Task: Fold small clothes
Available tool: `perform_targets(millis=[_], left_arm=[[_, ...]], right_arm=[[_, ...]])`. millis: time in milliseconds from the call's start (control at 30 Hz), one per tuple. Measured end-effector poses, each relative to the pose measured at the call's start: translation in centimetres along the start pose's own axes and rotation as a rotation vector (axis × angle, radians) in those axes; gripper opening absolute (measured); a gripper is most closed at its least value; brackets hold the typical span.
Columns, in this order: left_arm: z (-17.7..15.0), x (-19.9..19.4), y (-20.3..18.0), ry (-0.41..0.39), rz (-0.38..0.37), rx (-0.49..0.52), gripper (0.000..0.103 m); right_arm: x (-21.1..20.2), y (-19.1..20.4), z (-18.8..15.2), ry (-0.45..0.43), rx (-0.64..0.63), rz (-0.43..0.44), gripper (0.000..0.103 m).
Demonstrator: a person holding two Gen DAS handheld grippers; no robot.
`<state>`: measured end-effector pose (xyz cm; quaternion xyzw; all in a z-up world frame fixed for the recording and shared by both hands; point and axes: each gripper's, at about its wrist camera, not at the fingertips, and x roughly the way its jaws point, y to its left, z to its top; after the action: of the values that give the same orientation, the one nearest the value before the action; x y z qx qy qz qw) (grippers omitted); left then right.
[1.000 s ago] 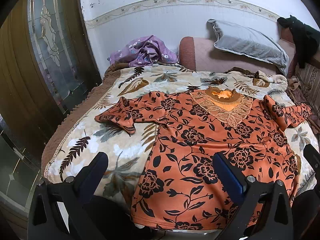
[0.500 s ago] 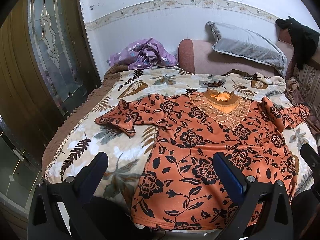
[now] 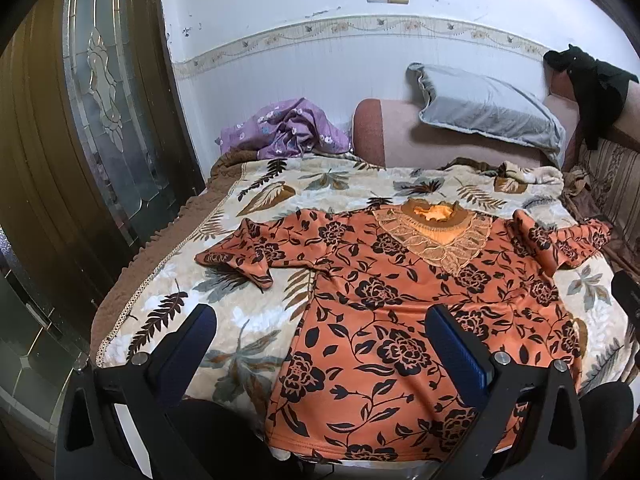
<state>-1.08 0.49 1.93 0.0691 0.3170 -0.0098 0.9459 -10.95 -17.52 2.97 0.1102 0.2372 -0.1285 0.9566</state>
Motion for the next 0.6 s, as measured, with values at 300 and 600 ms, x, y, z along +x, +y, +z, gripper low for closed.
perform_targets(millis=[300, 600], left_arm=[[-0.2, -2.5, -0.1, -0.035, -0.004, 0.008, 0.103], [-0.4, -4.1, -0.7, -0.060, -0.022, 0.022, 0.103]], right_arm=[[-2.6, -0.4, 0.1, -0.025, 0.002, 0.002, 0.091], [-4.5, -1.2, 0.3, -0.050, 0.011, -0.009, 0.091]])
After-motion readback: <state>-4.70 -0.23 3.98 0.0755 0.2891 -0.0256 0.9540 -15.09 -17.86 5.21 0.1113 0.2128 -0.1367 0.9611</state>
